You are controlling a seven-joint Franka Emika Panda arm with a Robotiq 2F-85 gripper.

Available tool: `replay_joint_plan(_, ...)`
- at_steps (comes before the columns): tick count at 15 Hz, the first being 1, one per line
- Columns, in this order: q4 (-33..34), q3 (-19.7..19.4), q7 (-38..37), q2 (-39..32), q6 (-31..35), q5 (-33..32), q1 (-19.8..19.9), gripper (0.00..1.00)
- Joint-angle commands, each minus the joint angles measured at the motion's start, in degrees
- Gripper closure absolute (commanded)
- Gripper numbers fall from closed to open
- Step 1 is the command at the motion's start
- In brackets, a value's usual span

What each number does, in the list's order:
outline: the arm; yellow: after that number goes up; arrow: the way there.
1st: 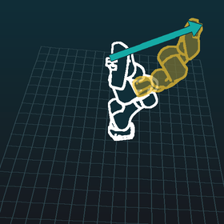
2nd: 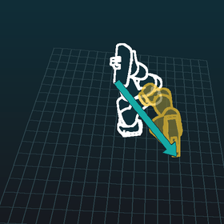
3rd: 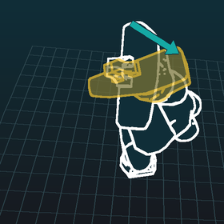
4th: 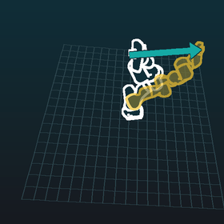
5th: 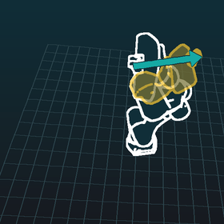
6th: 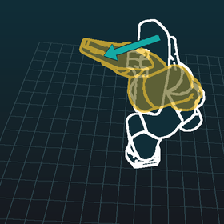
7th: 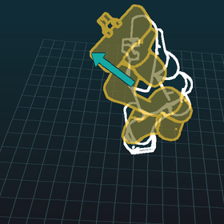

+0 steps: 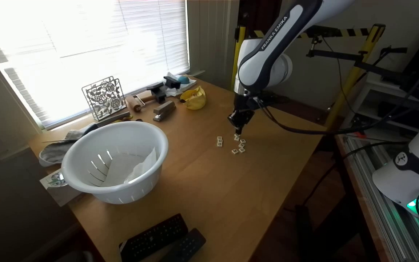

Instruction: Move some of the letter tiles to the left

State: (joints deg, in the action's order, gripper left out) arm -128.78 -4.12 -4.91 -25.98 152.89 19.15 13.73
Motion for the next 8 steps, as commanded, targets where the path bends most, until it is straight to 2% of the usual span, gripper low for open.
replay_joint_plan(1,1.4,0.38,-0.33,-1.72,-0.69,2.19,1.01,1.0)
replay_joint_plan(8,3.16,-0.21,-0.86,-3.83,-0.52,1.32,0.99,1.0)
